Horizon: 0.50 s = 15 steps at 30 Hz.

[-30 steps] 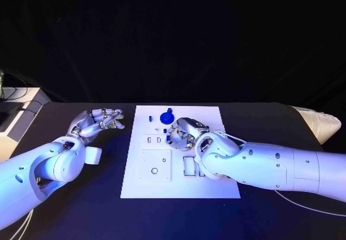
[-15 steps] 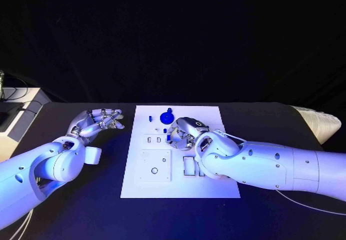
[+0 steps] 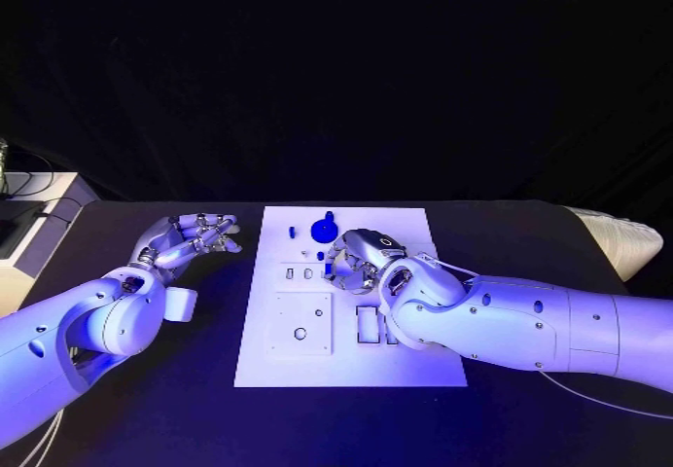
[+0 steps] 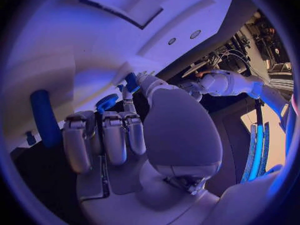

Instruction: Assemble the parts on the task board

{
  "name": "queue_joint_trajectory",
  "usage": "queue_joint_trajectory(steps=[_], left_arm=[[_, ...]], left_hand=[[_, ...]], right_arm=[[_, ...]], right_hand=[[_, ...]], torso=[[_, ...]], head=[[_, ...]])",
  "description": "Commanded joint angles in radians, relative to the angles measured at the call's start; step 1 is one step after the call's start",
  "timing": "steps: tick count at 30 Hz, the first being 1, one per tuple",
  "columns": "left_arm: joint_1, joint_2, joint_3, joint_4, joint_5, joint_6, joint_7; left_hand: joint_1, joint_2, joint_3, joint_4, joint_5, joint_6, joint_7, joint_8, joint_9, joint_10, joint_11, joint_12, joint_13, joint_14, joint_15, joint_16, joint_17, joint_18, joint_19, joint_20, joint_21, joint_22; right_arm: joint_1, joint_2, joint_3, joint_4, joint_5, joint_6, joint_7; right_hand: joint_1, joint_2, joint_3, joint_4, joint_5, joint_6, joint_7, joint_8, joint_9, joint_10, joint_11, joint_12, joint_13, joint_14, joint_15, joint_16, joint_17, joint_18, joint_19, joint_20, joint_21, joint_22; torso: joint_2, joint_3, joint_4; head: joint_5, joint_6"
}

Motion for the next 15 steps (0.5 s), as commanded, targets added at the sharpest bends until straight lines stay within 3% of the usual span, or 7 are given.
queue_joint_trajectory(steps=[1, 15], left_arm=[[0.000, 0.001, 0.001, 0.001, -0.002, 0.018, 0.004], [-0.001, 0.002, 0.001, -0.001, -0.002, 0.019, 0.003]], left_hand=[[-0.004, -0.003, 0.006, -0.002, -0.007, -0.002, 0.005, -0.006, 0.001, -0.002, 0.002, -0.003, -0.001, -0.006, -0.002, 0.004, 0.001, 0.001, -0.004, 0.000, 0.004, 0.001], [-0.005, -0.004, 0.006, -0.002, -0.007, -0.004, 0.006, -0.007, 0.001, -0.004, 0.002, -0.003, -0.001, -0.007, -0.001, 0.004, 0.001, 0.001, -0.006, 0.000, 0.005, 0.002]], right_arm=[[-0.001, 0.001, 0.000, 0.000, -0.021, 0.007, -0.009], [-0.001, 0.004, -0.001, -0.006, -0.022, 0.020, -0.012]], right_hand=[[-0.015, -0.001, -0.006, 0.006, -0.009, -0.012, 0.001, -0.008, -0.003, 0.101, 0.003, -0.003, 0.259, 0.094, 0.002, 0.000, 0.226, -0.014, 0.105, -0.001, -0.001, 0.263], [-0.023, -0.015, -0.037, 0.020, -0.025, -0.044, 0.012, -0.020, -0.010, 0.080, 0.013, -0.028, 0.239, 0.093, 0.011, -0.001, 0.221, -0.014, 0.105, 0.008, -0.001, 0.263]], torso=[[0.000, -0.0006, 0.0007], [0.001, -0.0006, 0.0005]], head=[[-0.001, -0.001], [-0.003, 0.000]])
